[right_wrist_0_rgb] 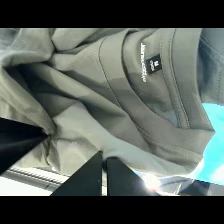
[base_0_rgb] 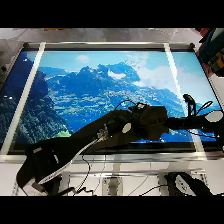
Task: Fold the clothes and pants, and hang the long-sleeved shirts on hangers.
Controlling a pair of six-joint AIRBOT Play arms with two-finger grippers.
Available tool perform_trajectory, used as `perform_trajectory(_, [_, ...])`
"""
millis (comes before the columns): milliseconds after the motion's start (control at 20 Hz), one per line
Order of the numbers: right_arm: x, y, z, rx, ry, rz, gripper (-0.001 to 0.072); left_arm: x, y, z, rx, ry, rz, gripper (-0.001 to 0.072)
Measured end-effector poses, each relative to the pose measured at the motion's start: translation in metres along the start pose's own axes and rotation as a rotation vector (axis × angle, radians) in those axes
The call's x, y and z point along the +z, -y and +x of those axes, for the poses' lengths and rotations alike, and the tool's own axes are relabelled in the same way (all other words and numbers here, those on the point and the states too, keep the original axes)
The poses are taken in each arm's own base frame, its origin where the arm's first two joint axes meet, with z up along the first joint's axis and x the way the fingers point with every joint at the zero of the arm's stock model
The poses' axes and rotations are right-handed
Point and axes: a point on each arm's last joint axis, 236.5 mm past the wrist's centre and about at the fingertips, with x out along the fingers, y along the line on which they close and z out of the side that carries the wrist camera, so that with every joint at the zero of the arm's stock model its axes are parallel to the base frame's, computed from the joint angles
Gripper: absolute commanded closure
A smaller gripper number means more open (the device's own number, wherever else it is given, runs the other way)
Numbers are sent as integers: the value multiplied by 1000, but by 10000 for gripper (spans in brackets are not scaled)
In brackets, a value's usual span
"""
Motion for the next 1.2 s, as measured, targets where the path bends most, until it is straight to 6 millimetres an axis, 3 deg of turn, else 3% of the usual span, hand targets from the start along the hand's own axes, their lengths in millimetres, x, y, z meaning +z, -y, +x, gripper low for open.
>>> perform_trajectory(200, [0,1,0,-3,-1,-1,700,33,-20,-35,82,46,114,695])
perform_trajectory(350, [0,1,0,-5,0,-2,700,57,-51,-84,197,78,191,695])
perform_trajectory(600, [4,3,0,-12,16,-1,701,100,-128,-212,466,185,234,695])
perform_trajectory(800, [16,4,-6,-29,68,-2,700,115,-190,-325,667,297,196,694])
perform_trajectory(1000, [49,-7,-41,-59,206,-57,700,112,-228,-420,801,416,130,694])
perform_trajectory(1200, [93,-42,-113,-79,431,-162,700,121,-229,-504,878,626,125,693])
